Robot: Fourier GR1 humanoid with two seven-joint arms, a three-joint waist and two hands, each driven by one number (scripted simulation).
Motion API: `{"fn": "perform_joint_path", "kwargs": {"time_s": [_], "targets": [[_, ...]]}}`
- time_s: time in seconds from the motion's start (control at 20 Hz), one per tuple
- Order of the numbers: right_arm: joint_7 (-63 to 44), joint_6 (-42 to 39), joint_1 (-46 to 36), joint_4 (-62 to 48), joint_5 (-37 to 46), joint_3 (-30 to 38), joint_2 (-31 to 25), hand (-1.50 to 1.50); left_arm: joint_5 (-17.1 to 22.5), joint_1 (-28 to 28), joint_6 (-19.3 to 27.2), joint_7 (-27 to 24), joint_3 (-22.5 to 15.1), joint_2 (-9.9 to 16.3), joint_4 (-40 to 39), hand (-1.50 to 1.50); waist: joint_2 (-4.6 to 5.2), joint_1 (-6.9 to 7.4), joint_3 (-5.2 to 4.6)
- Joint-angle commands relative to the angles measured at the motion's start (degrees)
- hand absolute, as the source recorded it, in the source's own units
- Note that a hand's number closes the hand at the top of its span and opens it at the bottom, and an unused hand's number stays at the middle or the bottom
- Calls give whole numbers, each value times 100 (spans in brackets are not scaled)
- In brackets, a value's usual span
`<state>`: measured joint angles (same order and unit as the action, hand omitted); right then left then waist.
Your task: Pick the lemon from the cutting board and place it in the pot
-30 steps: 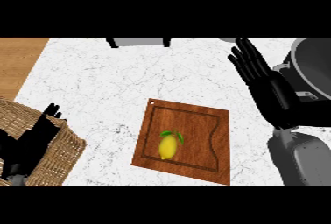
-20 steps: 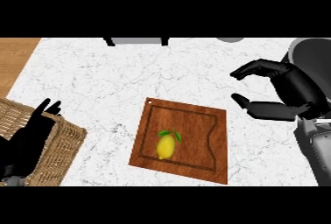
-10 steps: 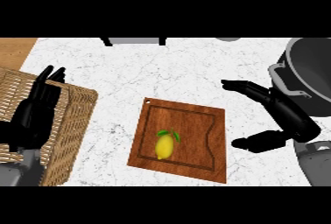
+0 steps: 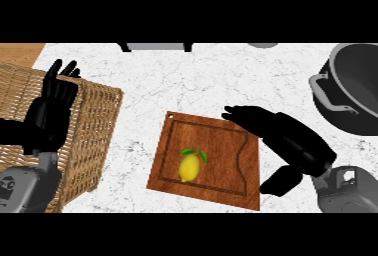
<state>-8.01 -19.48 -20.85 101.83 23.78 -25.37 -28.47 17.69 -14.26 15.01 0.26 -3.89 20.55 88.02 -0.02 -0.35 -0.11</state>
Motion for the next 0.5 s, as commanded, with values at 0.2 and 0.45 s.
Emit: {"fn": "perform_joint_path", "kwargs": {"time_s": [0.2,0.45], "targets": [[-1894,-653,-597,-148,632,-685,1266,-150,-110,79,-153,-118,95,-170,23,0,-6,69,8],[-1627,-571,-252,-872,1087,-787,1582,-150,-265,-102,-173,181,161,-217,64,0,3,53,11]]}}
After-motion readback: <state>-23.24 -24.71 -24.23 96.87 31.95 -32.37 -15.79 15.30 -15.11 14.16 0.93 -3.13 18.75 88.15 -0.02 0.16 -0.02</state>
